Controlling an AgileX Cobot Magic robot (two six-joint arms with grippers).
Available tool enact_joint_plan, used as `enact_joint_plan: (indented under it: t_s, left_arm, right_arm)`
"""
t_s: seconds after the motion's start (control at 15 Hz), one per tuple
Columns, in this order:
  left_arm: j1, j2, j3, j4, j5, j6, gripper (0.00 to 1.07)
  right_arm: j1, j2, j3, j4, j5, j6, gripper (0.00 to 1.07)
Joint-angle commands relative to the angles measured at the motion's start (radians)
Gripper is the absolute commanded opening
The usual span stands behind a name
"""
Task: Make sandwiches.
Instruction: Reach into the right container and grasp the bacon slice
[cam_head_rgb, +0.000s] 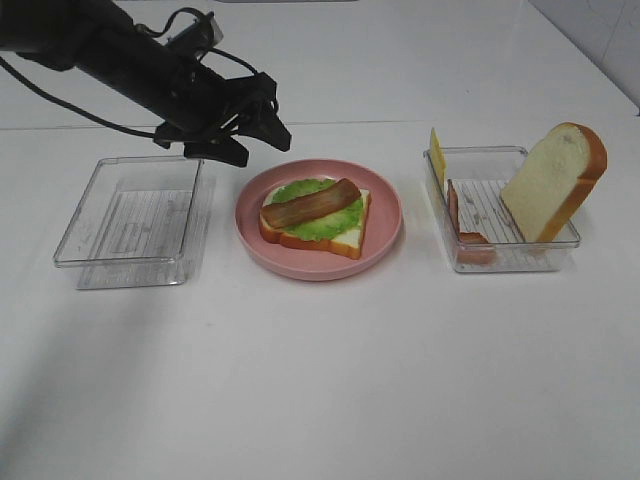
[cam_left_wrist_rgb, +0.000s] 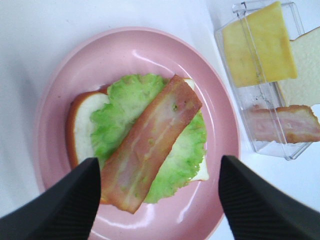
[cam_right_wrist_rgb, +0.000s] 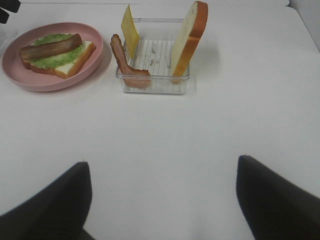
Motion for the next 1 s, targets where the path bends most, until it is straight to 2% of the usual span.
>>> enact_joint_plan:
  t_s: [0.07,0.27,0.47,0.67,0.8,0.87,1.0]
  left_arm:
    - [-0.001,-0.088,-0.006,0.19,0.022,-0.094,0.65]
    - [-0.001,-0.2,-0.006,0.374,0.151,-0.241,0.65]
    - [-0.001,-0.335,-0.006,0.482,0.34,-0.282,0.65]
    - [-0.001,-0.494,-0.006,0.577,0.428,-0.387,0.65]
    - [-0.001,-0.6,0.025,0.615,0.5,-0.425,0.65]
    - [-0.001,-0.633,0.046,0.624,0.521,-0.427,0.65]
    - [-0.001,-0.796,0.176,0.643,0.541,-0.427,0.65]
  right_arm:
    - [-0.005,-0.013,0.003,0.001,-0.009,-0.005,0.76]
    - [-0.005,-0.013,0.003,0.001,-0.009,-0.005,0.76]
    - [-0.005,-0.013,0.003,0.001,-0.009,-0.005,0.76]
    - [-0.005,-0.013,0.003,0.001,-0.009,-0.005,0.76]
    - [-0.005,-0.013,0.003,0.001,-0.009,-0.005,0.76]
    - [-0.005,-0.013,0.003,0.001,-0.009,-0.005,0.76]
    - [-0.005,-0.013,0.003,0.001,-0.009,-0.005,0.76]
